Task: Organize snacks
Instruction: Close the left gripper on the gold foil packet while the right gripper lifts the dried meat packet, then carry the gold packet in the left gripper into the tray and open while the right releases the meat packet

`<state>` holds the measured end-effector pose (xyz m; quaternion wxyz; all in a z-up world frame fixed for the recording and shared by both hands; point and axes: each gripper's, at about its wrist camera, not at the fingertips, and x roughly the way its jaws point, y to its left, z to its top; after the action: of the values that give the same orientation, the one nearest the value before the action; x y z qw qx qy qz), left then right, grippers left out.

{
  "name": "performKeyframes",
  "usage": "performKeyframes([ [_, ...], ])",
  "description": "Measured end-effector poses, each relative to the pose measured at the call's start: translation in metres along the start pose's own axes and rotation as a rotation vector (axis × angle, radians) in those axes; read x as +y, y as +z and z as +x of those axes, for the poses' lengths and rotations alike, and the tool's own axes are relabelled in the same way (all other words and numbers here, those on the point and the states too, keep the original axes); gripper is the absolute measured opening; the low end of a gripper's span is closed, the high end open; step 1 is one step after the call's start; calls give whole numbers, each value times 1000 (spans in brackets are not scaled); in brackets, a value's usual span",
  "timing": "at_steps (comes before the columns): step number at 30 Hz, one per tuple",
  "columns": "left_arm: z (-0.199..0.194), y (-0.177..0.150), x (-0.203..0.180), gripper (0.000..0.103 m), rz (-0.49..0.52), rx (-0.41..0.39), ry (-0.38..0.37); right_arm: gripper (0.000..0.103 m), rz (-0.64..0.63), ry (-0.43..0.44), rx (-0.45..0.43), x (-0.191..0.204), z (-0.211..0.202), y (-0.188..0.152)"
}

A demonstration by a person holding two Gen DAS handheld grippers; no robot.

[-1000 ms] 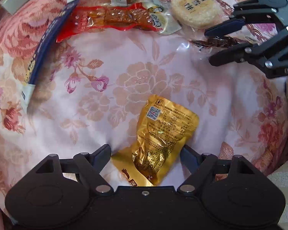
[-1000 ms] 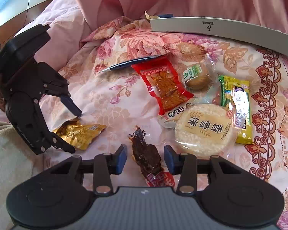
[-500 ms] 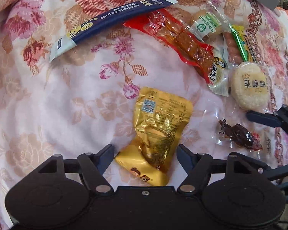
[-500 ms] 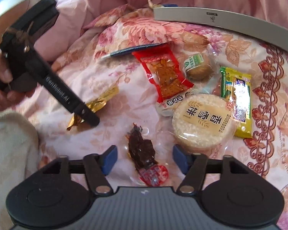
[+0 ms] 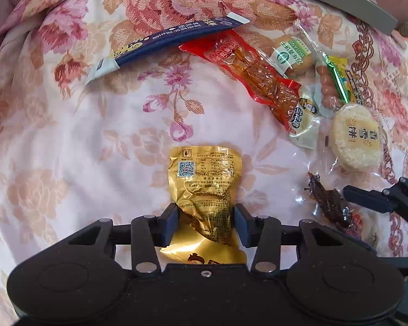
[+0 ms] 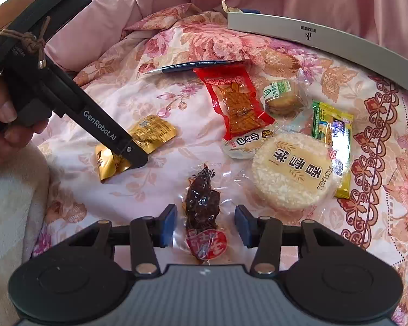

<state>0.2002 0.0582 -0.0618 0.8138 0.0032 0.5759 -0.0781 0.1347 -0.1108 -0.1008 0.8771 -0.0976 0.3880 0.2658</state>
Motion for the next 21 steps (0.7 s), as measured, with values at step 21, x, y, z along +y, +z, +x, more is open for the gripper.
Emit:
performKeyframes([
  [21, -40, -23, -22, 44, -169, -325, 48, 50, -220, -236, -236, 27, -34, -4],
])
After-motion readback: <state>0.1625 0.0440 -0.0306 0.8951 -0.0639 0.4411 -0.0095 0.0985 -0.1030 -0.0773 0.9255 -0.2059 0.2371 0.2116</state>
